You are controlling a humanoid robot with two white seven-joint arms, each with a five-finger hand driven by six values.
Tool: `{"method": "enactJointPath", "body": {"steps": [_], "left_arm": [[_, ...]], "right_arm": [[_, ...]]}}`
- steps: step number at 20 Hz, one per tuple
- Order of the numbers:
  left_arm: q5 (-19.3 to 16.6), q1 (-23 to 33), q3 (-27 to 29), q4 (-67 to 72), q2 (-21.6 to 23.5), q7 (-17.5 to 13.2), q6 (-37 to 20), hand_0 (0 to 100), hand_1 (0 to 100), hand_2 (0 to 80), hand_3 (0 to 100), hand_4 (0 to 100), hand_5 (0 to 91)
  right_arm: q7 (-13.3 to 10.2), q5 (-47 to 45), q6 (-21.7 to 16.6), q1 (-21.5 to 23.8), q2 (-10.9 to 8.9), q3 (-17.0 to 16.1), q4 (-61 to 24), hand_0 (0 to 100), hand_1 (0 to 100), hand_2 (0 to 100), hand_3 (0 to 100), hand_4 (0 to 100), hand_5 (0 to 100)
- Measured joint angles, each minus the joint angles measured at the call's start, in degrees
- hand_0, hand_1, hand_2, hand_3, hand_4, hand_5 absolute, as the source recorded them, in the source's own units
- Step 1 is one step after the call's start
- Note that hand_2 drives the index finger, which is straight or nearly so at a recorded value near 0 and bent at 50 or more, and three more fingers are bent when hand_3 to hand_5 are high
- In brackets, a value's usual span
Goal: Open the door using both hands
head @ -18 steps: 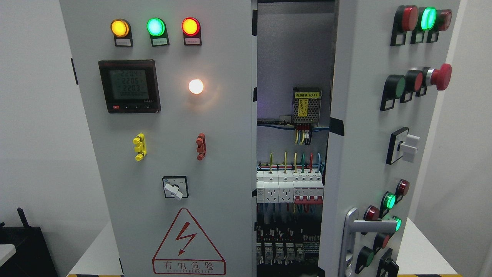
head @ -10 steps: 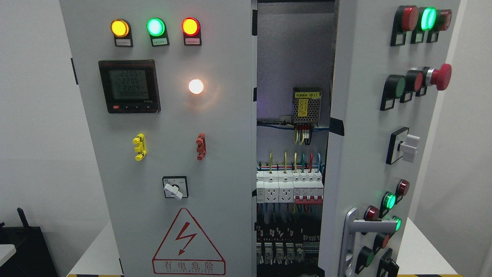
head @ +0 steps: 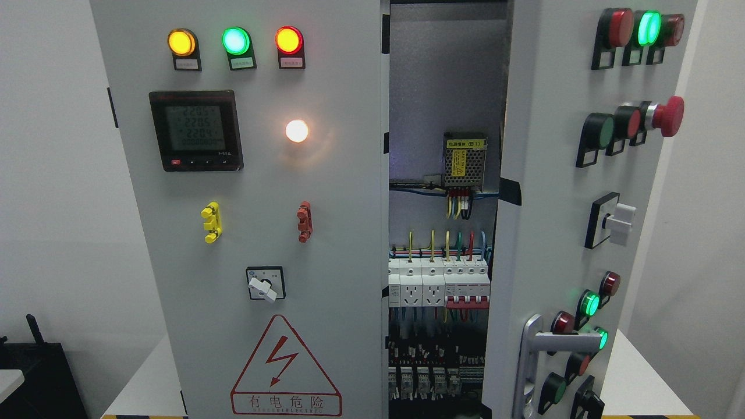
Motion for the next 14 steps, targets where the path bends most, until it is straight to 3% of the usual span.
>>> {"method": "enactJointPath", "body": {"steps": [6, 14], "left_arm": [[5.06, 14.29, -3.81, -22.31, 3.51, -0.34, 6.62, 0, 0, 0.0, 0, 4, 0.0], [8.47, 27.97, -6.36, -50.66, 9.96, -0.66, 6.64, 0, 0, 0.0, 0, 4, 0.0]], "right_arm": [[0.0, 0.0, 0.0, 0.0, 0.0, 0.0, 0.0, 0, 0, 0, 0, 0, 0], [0.0, 0.0, 0.07, 0.0, -0.01, 0.0, 0.0, 0, 0, 0, 0, 0, 0]]}}
